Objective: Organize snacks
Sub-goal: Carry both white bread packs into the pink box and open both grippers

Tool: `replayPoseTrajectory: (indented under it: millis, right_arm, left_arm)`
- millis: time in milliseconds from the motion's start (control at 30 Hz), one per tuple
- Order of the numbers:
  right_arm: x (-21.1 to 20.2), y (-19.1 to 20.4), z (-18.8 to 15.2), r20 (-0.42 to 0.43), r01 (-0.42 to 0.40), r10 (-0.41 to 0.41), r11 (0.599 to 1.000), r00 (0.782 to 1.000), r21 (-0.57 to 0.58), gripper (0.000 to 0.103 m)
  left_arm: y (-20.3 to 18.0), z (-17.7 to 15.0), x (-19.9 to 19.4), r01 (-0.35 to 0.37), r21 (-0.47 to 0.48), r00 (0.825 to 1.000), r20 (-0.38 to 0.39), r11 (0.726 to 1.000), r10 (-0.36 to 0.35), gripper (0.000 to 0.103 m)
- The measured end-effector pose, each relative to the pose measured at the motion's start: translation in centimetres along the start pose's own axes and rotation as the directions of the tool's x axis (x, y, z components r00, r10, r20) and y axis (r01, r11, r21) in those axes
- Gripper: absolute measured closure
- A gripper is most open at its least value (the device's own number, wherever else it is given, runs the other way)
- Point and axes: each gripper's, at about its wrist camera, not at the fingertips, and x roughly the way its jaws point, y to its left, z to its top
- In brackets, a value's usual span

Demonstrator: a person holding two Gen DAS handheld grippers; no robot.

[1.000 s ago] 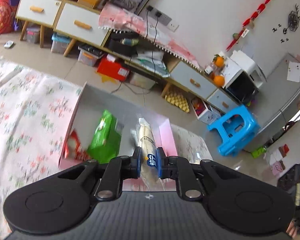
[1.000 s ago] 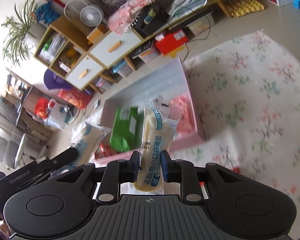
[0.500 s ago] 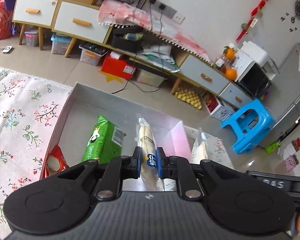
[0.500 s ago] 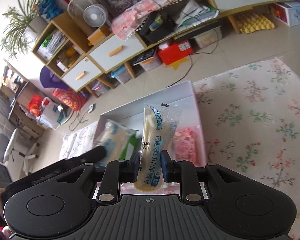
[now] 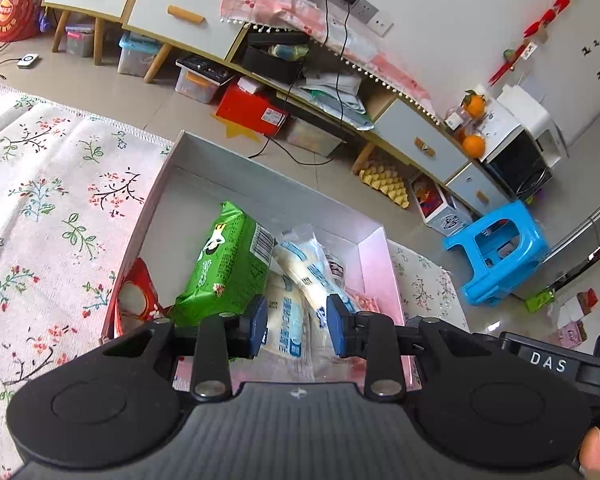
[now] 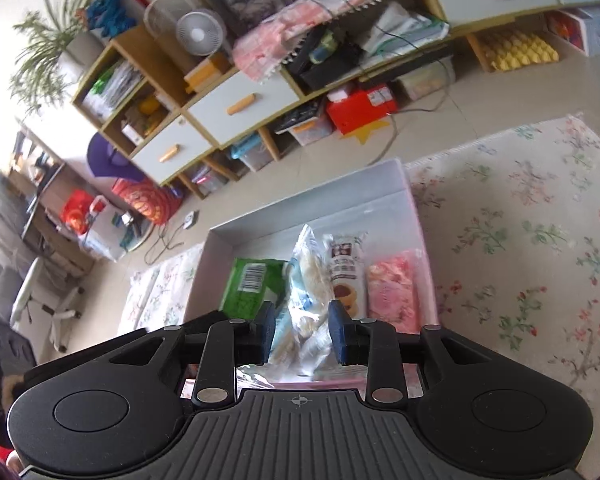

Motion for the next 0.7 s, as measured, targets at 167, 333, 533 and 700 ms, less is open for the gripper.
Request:
replayPoseTrajectory:
  millis: [167, 333, 533, 700]
  right_arm:
    - [-1.5, 0.1, -0.2, -0.013, 0.003, -0.003, 1.0, 1.0, 0.019, 0.073]
    - [-2.0, 0.6, -0.9, -0.039, 0.128, -0.131, 0.989, 0.991, -0.076, 0.05]
    - [-4.8, 1.2, -2.8, -0.003, 0.162, -0.166, 0.964, 0.986, -0.212, 0.05]
    - [-8.0, 0.6, -4.3, 0.018, 0.172, -0.172, 0.965, 0.985, -0.197, 0.049]
  left_arm:
    - [-2.1, -0.5, -0.2, -0.041, 0.074, 0.999, -0.019, 0.996, 0.043, 0.073]
    - [-4.1, -2.3, -0.2, -0.344, 0.24, 0.936, 0.017, 0.908, 0.35, 0.032]
    - [-5.7, -3.8, -2.9, -0.418, 0.37, 0.907, 0.113, 0.829, 0.407, 0.022]
    - [-6.0, -4.9, -5.8, -0.427, 0.344, 0.904, 0.156, 0.836, 0.398, 0.014]
